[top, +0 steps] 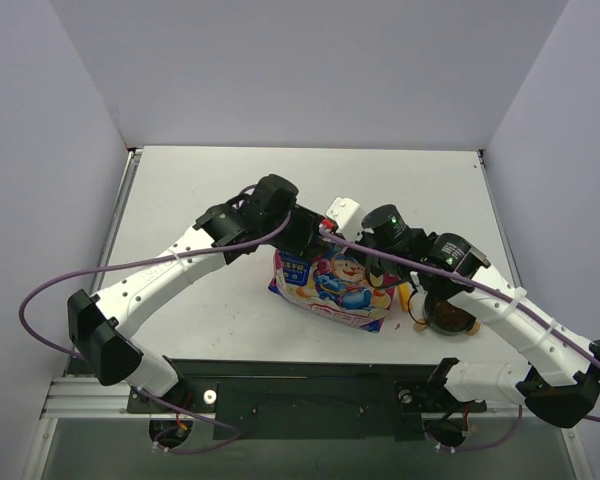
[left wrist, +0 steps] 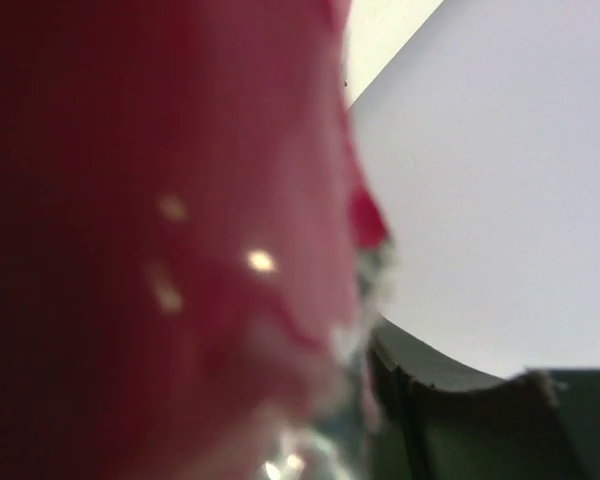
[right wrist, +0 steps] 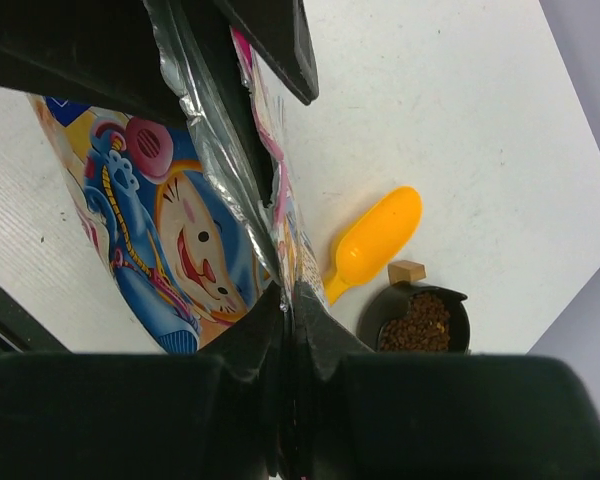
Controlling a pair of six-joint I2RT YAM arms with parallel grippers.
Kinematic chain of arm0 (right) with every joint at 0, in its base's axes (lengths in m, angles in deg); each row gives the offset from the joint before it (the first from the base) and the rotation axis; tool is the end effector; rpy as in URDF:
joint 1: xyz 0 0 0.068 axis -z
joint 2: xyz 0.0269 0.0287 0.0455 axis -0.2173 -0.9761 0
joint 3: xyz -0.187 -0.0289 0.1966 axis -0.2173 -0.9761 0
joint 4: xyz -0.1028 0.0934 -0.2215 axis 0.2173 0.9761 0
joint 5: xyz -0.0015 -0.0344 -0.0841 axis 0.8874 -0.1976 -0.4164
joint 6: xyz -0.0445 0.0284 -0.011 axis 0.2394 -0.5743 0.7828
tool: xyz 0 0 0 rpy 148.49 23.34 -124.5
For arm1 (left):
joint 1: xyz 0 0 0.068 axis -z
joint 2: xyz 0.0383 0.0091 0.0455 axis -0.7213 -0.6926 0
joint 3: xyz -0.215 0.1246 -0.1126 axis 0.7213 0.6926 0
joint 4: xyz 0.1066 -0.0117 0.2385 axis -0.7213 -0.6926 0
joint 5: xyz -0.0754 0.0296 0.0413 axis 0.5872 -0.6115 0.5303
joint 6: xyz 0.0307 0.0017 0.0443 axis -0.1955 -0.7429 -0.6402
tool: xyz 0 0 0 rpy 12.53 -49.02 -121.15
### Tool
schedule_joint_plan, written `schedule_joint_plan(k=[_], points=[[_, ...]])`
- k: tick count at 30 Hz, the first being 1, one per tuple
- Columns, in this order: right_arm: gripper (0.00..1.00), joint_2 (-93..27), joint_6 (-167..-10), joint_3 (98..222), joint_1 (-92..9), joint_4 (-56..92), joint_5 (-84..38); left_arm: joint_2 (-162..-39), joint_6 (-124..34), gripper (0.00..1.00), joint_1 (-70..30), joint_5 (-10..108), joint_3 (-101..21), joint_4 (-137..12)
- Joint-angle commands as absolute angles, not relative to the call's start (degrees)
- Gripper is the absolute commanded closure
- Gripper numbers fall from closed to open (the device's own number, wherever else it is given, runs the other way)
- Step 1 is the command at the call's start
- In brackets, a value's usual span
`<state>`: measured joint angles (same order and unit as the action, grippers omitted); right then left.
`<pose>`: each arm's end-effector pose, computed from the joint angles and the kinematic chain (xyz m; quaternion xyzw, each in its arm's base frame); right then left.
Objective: Serve the pet food
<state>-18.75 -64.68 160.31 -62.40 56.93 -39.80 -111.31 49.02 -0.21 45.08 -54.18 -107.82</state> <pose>0.1611 0.1820 0.4003 -0.4410 0.7430 0.0748 0.4978 0.2255 -0.2368 0.3626 -0.4463 0.8003 -0.3952 0.0646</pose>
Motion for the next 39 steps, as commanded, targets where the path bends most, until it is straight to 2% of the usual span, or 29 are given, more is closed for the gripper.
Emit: schedule_joint_plan(k=[1,3,4,5,7,8,9,10,11,12,14,20,23,24,25,29,33,35,39], points=[[1.0,-18.41,-67.31,162.78,-62.03,59.56,-38.83,-110.42,50.82,0.44,3.22,42.55,-53.47,-101.74],[1.0,-18.24,-67.57,162.79,-61.95,59.56,-39.09,-109.98,51.35,0.49,3.67,41.49,-52.16,-99.54],[1.0,-18.23,-67.66,162.7,-61.95,59.83,-39.09,-109.54,51.27,0.55,3.67,41.49,-51.62,-98.4],[1.0,-18.15,-67.48,162.7,-61.95,60.0,-39.09,-108.67,51.09,0.68,3.84,38.35,-50.31,-95.86],[0.98,-17.45,-67.13,162.0,-62.12,60.27,-39.79,-106.38,51.27,0.83,3.85,34.91,-47.76,-92.7],[0.93,-16.66,-66.87,161.3,-62.12,60.35,-39.88,-105.07,51.18,0.87,3.67,32.72,-45.84,-90.41],[0.79,-16.3,-65.91,160.77,-62.3,60.18,-40.49,-104.19,50.83,0.93,3.5,31.57,-45.04,-89.69],[0.69,-15.87,-65.2,159.72,-62.39,59.83,-41.2,-102.96,50.13,0.96,3.06,30.34,-43.2,-87.25],[0.67,-15.51,-63.81,159.36,-63.34,59.31,-42.07,-102.51,49.69,1.0,2.79,30.15,-42.22,-85.57],[0.63,-15.42,-63.1,158.4,-63.96,58.69,-42.69,-101.9,49.42,1.0,2.09,30.84,-40.39,-83.38],[0.61,-15.6,-61.68,157.34,-65.37,56.76,-44.89,-101.8,48.64,1.0,1.13,32.68,-39.49,-82.56],[0.64,-15.25,-63.09,157.08,-64.76,56.4,-51.57,-102.07,47.05,1.0,-0.02,35.33,-41.95,-85.81],[0.78,-12.62,-63.09,156.64,-64.32,59.29,-51.75,-102.33,48.27,1.0,-1.42,37.08,-43.7,-91.24],[0.96,-12.17,-63.35,156.81,-64.06,60.95,-52.45,-102.77,49.84,1.0,-1.78,38.22,-44.32,-93.62],[1.0,-12.17,-63.61,157.25,-64.06,62.1,-52.89,-104.08,50.99,1.0,-2.74,40.93,-46.33,-97.73],[1.0,-11.39,-65.64,158.48,-63.71,66.77,-50.53,-106.98,51.7,1.0,-3.36,43.16,-52.66,-107.76],[0.99,-11.11,-67.04,158.39,-62.83,67.47,-50.96,-107.34,53.37,1.0,-3.62,44.39,-53.64,-109.02],[0.82,-10.68,-66.52,158.13,-62.83,67.04,-50.7,-107.34,53.81,1.0,-3.63,44.74,-53.64,-109.02],[0.75,-9.71,-65.9,156.99,-63.0,61.07,-43.52,-107.78,54.78,1.0,-3.54,45.97,-53.64,-109.11]])
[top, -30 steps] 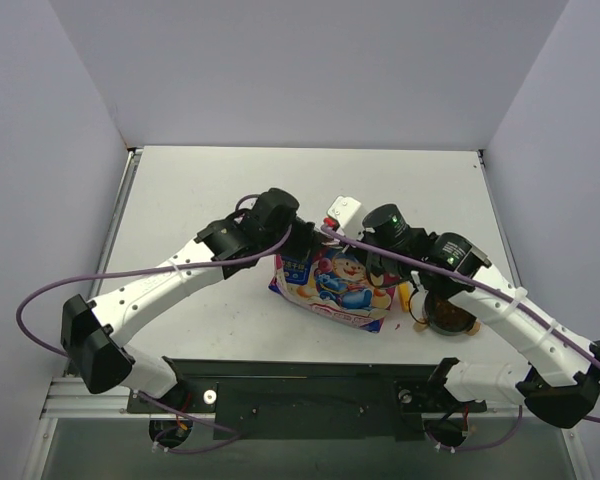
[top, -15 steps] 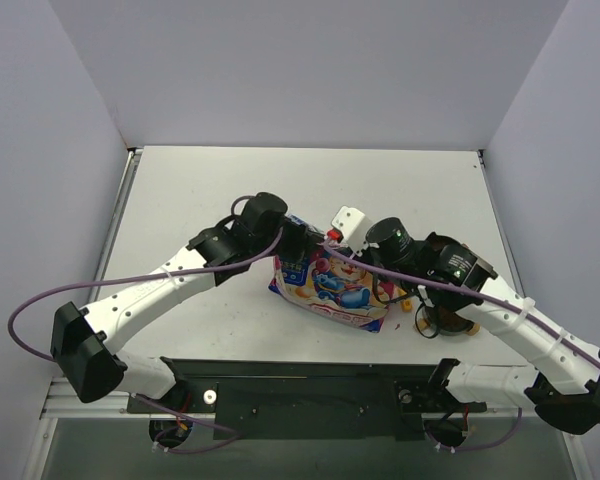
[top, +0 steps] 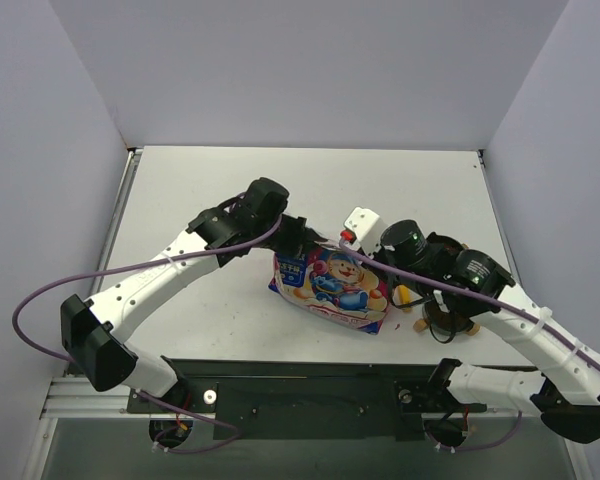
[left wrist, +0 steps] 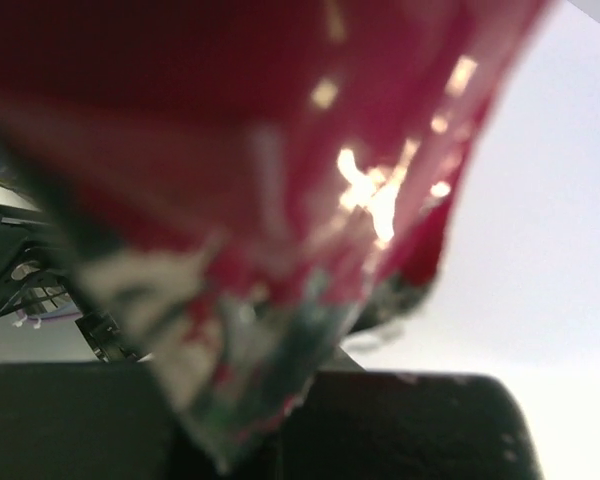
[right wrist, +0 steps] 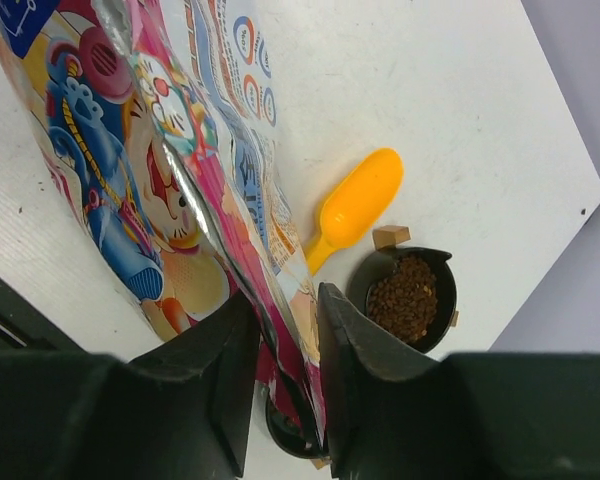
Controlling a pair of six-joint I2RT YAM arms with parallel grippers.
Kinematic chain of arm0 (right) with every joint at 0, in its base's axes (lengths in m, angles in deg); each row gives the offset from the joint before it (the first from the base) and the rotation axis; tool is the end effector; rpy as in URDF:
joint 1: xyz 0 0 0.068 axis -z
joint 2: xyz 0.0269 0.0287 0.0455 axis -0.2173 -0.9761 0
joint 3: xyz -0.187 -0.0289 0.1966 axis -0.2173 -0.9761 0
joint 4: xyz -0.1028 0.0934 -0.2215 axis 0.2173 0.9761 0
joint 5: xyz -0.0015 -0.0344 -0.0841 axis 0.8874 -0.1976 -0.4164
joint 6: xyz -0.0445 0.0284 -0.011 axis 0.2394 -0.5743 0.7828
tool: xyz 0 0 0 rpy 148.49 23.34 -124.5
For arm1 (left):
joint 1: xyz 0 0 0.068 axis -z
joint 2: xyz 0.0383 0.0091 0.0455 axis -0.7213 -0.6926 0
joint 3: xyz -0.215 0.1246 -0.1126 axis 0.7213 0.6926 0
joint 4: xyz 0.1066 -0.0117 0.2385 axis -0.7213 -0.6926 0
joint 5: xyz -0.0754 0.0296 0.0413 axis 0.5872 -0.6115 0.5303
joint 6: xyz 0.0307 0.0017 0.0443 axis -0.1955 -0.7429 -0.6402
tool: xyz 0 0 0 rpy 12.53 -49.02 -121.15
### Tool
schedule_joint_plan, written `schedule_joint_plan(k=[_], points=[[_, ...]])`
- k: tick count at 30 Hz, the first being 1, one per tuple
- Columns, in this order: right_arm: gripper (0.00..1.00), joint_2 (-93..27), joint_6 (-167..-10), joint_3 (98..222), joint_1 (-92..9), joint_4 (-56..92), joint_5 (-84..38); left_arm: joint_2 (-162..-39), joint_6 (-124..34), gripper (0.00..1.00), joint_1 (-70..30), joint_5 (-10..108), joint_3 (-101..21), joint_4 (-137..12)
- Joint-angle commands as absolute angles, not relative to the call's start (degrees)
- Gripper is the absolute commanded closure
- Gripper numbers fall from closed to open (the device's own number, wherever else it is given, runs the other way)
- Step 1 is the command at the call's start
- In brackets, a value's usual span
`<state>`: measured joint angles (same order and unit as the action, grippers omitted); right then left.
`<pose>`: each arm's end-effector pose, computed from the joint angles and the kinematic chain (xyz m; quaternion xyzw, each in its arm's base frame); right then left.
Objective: Serve the pet food
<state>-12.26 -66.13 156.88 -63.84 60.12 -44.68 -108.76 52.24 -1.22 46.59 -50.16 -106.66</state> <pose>0.1381 0.1583 0.3994 -0.4216 0.7520 0.0514 0.5041 0.2214 -0.2259 0.3549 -0.4715 0.7865 -0.3964 0.0446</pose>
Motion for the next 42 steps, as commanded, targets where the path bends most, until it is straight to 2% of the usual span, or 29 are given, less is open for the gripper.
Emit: schedule_joint_plan(k=[1,6,11,12,13,14,15,16,17,18,21,24,26,31,32,33,35,37,38,40,41,42], points=[[0.75,-10.32,-65.99,156.9,-62.92,58.19,-42.01,-107.95,54.96,1.0,-3.45,46.32,-53.73,-109.11],[0.69,-17.16,-64.42,159.09,-64.49,50.35,-34.53,-108.31,56.01,1.0,-3.27,47.2,-53.64,-107.53],[0.66,-22.18,-62.3,160.24,-65.9,43.84,-37.41,-107.87,55.84,1.0,-3.01,46.76,-53.38,-106.29],[0.66,-23.23,-61.95,160.59,-66.08,42.18,-41.43,-107.61,55.49,0.96,-2.92,45.98,-53.46,-106.64],[0.67,-23.77,-61.42,160.76,-66.34,41.73,-43.29,-107.43,54.79,0.86,-2.92,45.62,-53.55,-107.95],[0.68,-24.38,-61.16,160.85,-66.34,40.94,-45.83,-106.91,54.35,0.82,-3.01,44.75,-53.47,-108.57],[0.73,-24.65,-60.55,160.77,-66.78,40.76,-47.51,-106.55,53.56,0.72,-3.01,44.48,-53.2,-109.71],[0.8,-24.74,-60.37,160.68,-66.87,40.84,-49.71,-105.77,53.38,0.65,-3.1,43.52,-52.16,-109.81],[0.93,-24.65,-60.28,160.59,-66.96,41.02,-51.38,-105.32,52.77,0.57,-3.27,43.16,-51.54,-109.72],[1.0,-23.87,-60.54,160.15,-66.96,40.93,-52.09,-104.71,52.33,0.54,-3.45,42.11,-50.4,-109.98],[1.0,-22.19,-61.59,161.02,-66.96,44.51,-48.96,-102.6,51.27,0.39,-4.68,40.09,-46.19,-108.77],[1.0,-22.89,-65.35,164.01,-65.91,49.79,-43.6,-100.84,50.48,0.38,-6.0,39.12,-43.19,-102.98],[1.0,-23.07,-68.69,165.16,-64.68,51.3,-35.45,-100.66,49.34,0.38,-6.17,38.06,-42.39,-100.86],[1.0,-23.77,-74.51,167.35,-59.59,52.26,-22.59,-101.01,47.49,0.4,-6.26,37.09,-43.36,-99.18],[1.0,-24.03,-74.77,168.66,-59.31,53.05,-21.09,-100.93,47.75,0.45,-6.18,37.09,-43.1,-98.31],[1.0,-24.73,-74.69,169.2,-59.05,54.28,-20.55,-100.58,47.84,0.6,-6.26,37.0,-42.48,-96.99],[1.0,-25.61,-74.43,170.25,-58.43,55.52,-19.14,-99.87,48.27,0.79,-6.26,36.57,-41.6,-95.49],[1.0,-25.18,-73.73,169.73,-58.96,55.35,-22.55,-99.61,48.72,0.93,-6.26,36.21,-41.77,-95.83],[1.0,-24.66,-72.77,169.03,-59.22,54.91,-25.09,-99.61,48.72,0.97,-6.26,36.13,-42.65,-96.36],[0.77,-23.95,-69.44,167.81,-61.5,54.12,-30.35,-100.13,49.94,1.0,-6.44,37.52,-44.49,-99.34],[0.7,-23.77,-66.81,167.27,-64.38,53.77,-34.48,-100.66,50.64,1.0,-6.61,38.23,-45.11,-101.27],[0.67,-23.6,-65.13,166.49,-65.89,53.07,-38.26,-100.92,50.56,1.0,-6.87,39.28,-45.9,-101.46]])
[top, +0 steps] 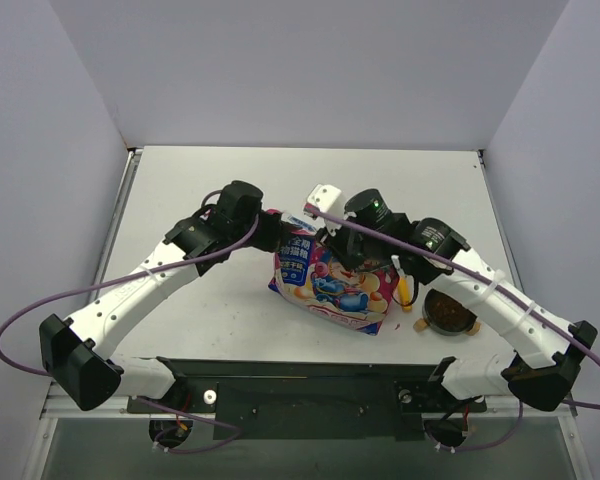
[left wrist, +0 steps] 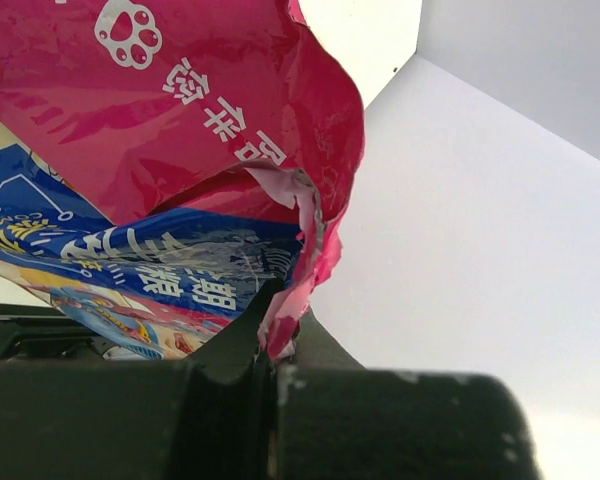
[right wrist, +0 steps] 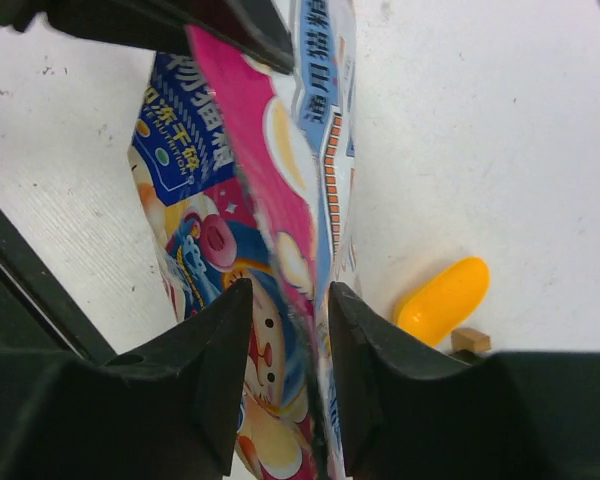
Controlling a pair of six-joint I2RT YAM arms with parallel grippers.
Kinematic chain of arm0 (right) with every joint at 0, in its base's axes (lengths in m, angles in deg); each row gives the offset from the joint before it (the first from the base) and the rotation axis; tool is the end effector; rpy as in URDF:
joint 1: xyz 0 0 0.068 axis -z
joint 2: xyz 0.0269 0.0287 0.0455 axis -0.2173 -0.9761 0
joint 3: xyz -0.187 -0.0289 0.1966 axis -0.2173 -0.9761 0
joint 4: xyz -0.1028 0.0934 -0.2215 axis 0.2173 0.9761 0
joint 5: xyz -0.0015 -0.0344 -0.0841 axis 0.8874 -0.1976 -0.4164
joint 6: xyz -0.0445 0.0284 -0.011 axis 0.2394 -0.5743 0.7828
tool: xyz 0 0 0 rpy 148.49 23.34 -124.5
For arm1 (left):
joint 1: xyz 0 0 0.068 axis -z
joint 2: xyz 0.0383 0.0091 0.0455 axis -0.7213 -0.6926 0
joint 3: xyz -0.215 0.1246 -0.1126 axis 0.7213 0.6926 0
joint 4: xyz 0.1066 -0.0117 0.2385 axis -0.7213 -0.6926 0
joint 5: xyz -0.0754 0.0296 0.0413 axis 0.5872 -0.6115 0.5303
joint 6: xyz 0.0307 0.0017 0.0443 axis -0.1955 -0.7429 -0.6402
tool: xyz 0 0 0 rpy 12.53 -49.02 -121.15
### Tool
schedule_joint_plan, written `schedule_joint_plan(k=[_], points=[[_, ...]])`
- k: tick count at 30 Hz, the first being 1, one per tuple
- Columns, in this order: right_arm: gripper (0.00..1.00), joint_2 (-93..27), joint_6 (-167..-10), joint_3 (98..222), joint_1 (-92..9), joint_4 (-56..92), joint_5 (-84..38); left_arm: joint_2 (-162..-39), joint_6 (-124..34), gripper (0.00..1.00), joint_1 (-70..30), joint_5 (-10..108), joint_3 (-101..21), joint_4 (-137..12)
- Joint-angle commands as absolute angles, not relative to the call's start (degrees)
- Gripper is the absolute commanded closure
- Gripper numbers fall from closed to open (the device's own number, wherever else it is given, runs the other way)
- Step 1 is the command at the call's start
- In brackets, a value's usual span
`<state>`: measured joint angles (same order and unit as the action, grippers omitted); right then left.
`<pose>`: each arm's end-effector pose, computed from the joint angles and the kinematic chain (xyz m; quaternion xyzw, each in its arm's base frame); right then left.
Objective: Serve the pet food
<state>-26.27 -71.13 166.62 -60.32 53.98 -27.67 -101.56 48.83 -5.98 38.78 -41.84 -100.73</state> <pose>0.1867 0.2082 0.4095 -0.4285 0.7434 0.1849 0.4791 0.2231 -0.1866 0.3511 -0.4951 0.7520 -0.4110 0.1435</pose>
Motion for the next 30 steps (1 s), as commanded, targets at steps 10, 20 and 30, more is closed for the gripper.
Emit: schedule_joint_plan(k=[10,20,30], points=[[0.59,-28.77,-55.27,164.9,-74.25,46.56,-62.28,-101.72,51.0,1.0,-6.79,40.16,-47.84,-103.57],[0.66,-34.14,-53.33,168.59,-75.48,47.7,-61.24,-101.45,52.5,1.0,-7.14,40.96,-47.05,-102.87],[1.0,-34.23,-63.16,176.32,-70.48,56.31,-44.3,-100.48,52.23,0.7,-7.14,40.96,-45.29,-100.5]])
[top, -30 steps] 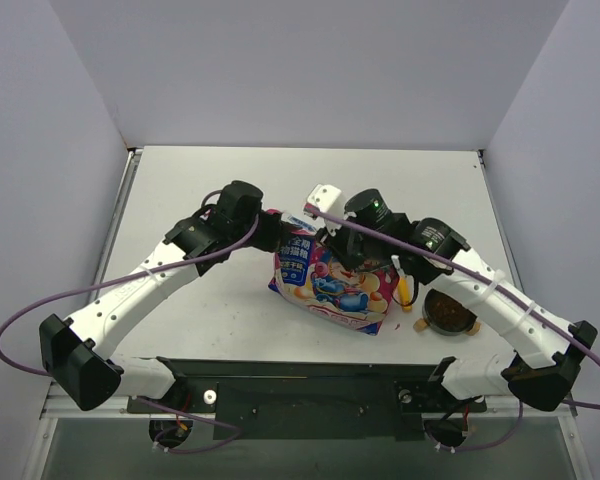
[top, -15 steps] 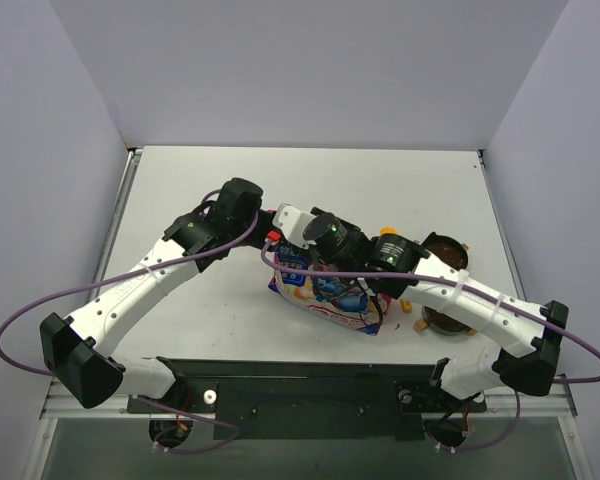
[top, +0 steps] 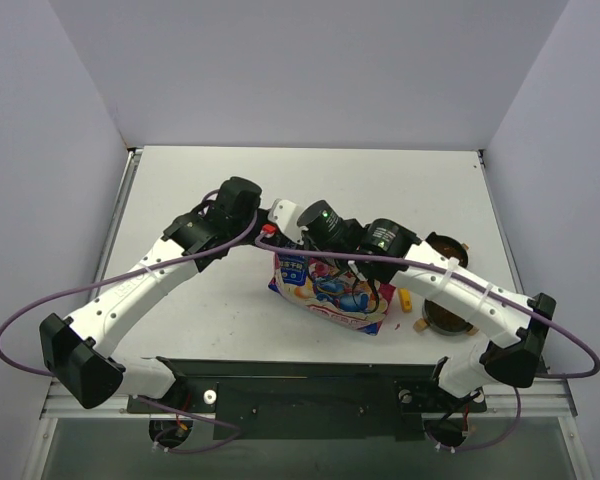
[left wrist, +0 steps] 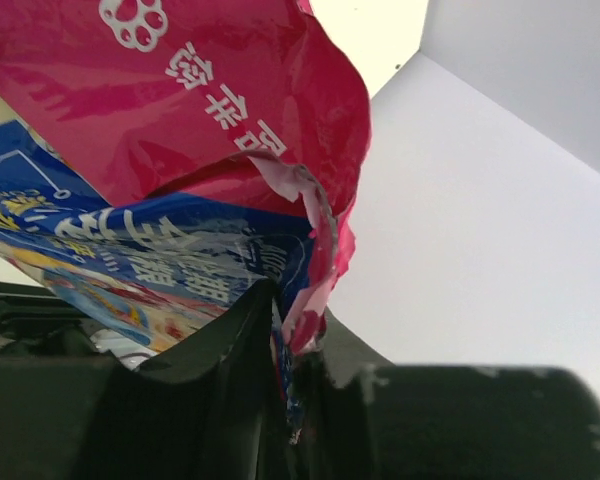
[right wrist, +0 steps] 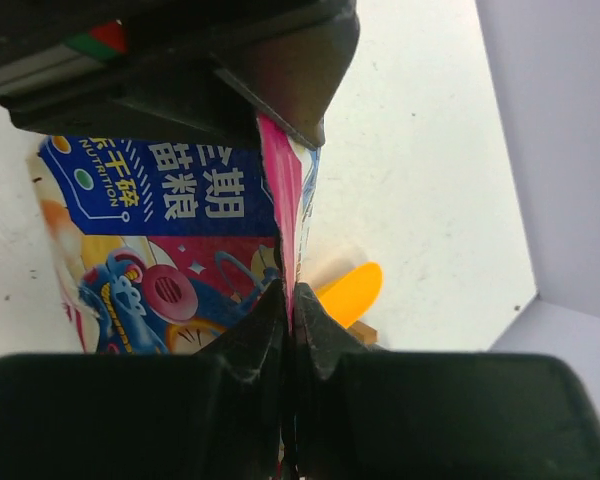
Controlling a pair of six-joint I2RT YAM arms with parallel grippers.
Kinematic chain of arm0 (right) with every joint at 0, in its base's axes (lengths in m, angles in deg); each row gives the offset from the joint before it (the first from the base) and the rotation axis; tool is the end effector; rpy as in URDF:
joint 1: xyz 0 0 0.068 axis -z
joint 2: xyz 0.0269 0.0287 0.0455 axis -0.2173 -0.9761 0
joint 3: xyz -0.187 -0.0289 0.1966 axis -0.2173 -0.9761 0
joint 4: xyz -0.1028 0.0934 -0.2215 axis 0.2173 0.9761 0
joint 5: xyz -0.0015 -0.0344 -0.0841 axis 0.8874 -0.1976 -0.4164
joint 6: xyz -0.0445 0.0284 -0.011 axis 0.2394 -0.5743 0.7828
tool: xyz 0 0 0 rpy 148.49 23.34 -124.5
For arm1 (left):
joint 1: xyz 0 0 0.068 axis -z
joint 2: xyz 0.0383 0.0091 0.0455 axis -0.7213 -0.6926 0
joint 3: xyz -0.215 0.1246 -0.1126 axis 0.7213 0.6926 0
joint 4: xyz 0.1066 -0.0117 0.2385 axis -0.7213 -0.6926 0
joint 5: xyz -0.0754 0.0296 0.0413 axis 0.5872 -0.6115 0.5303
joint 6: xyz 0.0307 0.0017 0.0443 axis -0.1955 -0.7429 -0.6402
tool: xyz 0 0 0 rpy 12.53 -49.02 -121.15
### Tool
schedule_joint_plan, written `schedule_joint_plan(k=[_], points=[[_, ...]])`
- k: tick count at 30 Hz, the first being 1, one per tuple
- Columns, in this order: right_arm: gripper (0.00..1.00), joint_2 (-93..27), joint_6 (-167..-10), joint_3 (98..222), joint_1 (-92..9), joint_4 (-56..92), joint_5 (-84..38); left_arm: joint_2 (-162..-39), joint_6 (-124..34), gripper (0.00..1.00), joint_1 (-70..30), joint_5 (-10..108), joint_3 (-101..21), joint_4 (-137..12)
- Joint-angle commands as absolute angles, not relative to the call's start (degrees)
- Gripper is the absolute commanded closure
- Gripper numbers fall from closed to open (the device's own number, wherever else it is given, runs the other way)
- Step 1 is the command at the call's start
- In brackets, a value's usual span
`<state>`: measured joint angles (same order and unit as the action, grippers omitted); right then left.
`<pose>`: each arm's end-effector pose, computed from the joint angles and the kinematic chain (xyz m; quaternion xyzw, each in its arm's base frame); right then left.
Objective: Serve the pet food
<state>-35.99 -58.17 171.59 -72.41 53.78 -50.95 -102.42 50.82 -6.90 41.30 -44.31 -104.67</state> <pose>0.1736 0.2742 0.3919 -0.5106 0.7022 0.0000 0.4962 0.2247 -0.1839 0.3555 -0.5111 0.7518 -0.4003 0.1154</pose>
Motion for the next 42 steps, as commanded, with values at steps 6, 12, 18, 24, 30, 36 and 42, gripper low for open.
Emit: schedule_joint_plan(k=[6,12,18,24,30,36,42], points=[[1.0,-34.23,-66.86,178.69,-67.49,56.75,-36.83,-101.8,52.14,0.61,-3.72,40.0,-46.52,-99.53],[1.0,-33.18,-67.75,178.09,-66.52,56.84,-35.92,-101.02,54.42,1.0,-3.01,38.24,-45.12,-97.24],[0.72,-28.96,-63.88,171.93,-66.25,57.98,-41.98,-104.52,52.76,1.0,-5.64,40.95,-54.16,-109.54],[1.0,-27.03,-61.77,168.59,-66.25,57.98,-46.65,-103.48,53.37,1.0,-5.74,40.96,-52.94,-109.55],[1.0,-27.2,-63.52,169.03,-66.87,57.28,-43.23,-102.06,56.8,0.63,-3.11,40.96,-45.29,-97.95],[1.0,-27.11,-64.49,170.08,-67.4,56.58,-41.9,-104.88,56.1,0.59,0.07,40.87,-46.96,-96.81],[0.92,-23.34,-64.93,165.88,-65.73,56.05,-43.92,-103.74,55.14,1.0,-1.16,37.44,-48.53,-97.67]])
